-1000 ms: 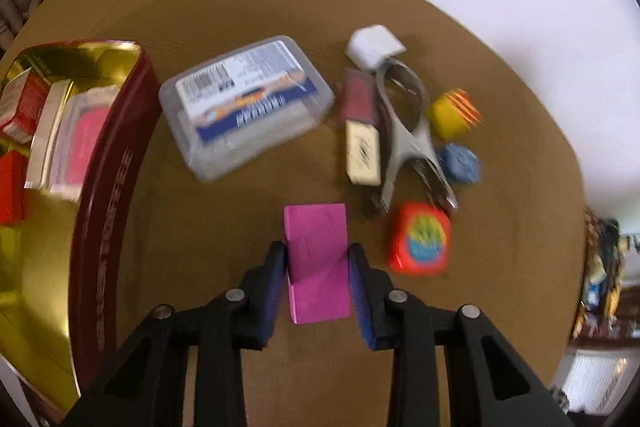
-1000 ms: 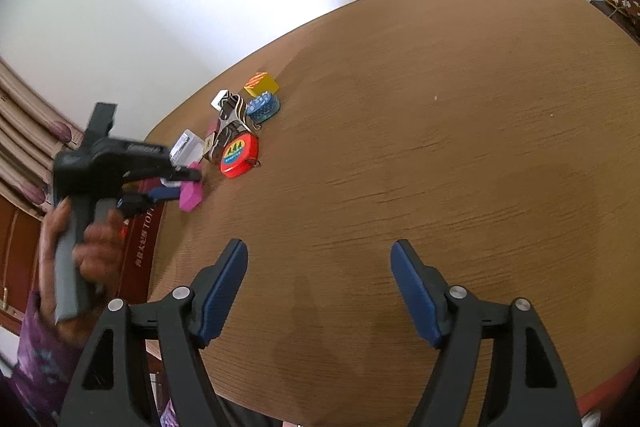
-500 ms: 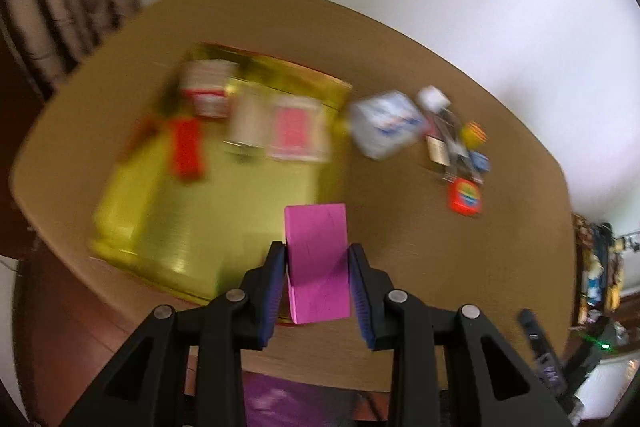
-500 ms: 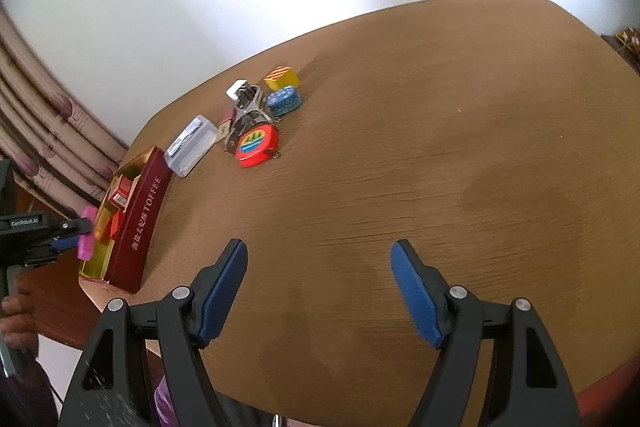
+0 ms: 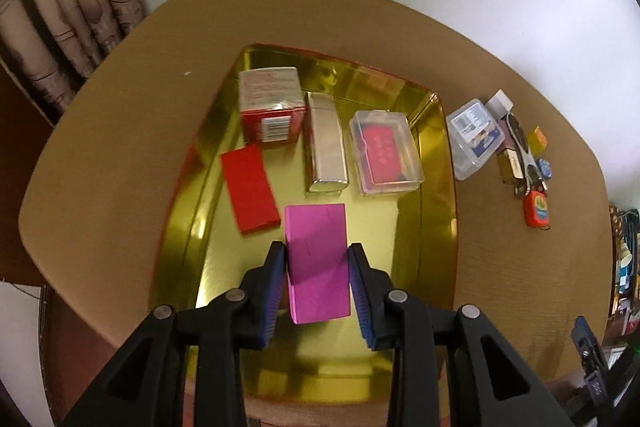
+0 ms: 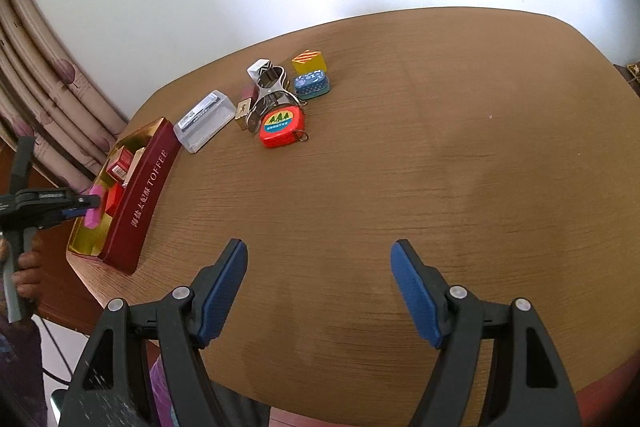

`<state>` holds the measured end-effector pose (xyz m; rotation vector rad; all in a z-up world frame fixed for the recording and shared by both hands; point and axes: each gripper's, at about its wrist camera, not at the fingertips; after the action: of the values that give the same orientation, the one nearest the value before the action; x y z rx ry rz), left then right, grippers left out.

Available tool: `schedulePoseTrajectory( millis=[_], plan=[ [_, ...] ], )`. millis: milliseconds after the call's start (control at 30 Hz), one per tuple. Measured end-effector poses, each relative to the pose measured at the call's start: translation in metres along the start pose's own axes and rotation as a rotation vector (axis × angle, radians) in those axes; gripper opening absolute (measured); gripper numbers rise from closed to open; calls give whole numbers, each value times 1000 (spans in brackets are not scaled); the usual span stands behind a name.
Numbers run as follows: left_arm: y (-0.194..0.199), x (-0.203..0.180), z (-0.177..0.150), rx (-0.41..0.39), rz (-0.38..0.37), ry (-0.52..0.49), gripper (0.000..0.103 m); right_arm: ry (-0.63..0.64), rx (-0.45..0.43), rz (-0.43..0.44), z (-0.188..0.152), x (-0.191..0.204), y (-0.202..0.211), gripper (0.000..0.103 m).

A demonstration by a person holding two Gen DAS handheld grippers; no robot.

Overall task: Organize rigid objects
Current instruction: 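Carry the pink block over the gold tin and release it, then move the right tool to the red tape measure and grasp it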

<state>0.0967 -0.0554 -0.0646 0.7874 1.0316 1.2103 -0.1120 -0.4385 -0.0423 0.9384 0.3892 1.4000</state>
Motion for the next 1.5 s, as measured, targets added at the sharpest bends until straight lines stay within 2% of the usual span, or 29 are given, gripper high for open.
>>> schedulePoseTrajectory(
  millis=[133,333,467,600,733,833,933,967,1033,1133,1233,1500],
  plan=[
    [-25,-1,6,38,-8,6,32,7,5,-10,2,4,-2,72],
    [-43,3,12,49,1,8,33,12,20,-11,4,7,-6,72],
    [-47,2,16,54,9,-16,33,12,21,-10,5,9,-5,72],
    [-41,6,17,55,-6,16,33,20,13,-5,6,13,-2,72],
    [-16,10,10,-5,-22,56,34,42,12,13,12,20,0,72],
    [15,8,-7,-82,-35,96,35,92,2,21,26,33,-4,72],
    [51,10,-40,-191,-1,133,39,140,-27,25,46,47,-14,72],
    [58,11,-48,-217,15,139,44,148,-31,17,52,51,-21,72],
    [69,16,-72,-264,73,160,47,145,-15,17,61,56,-33,71],
    [73,29,-98,-291,130,187,47,149,2,-22,73,61,-58,70],
    [68,40,-110,-318,182,209,47,137,23,-60,81,62,-78,64],
    [62,56,-109,-339,197,215,47,87,66,-97,96,65,-114,63]
  ],
)
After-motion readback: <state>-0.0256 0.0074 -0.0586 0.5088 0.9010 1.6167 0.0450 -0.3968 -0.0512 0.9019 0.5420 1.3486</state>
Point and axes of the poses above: each gripper's, at about its wrist camera, not at the fingertips, and y roughly against the way its jaws point, x to its left, z to its top, and after that the axes turned 6 degrees about -z, right-handed
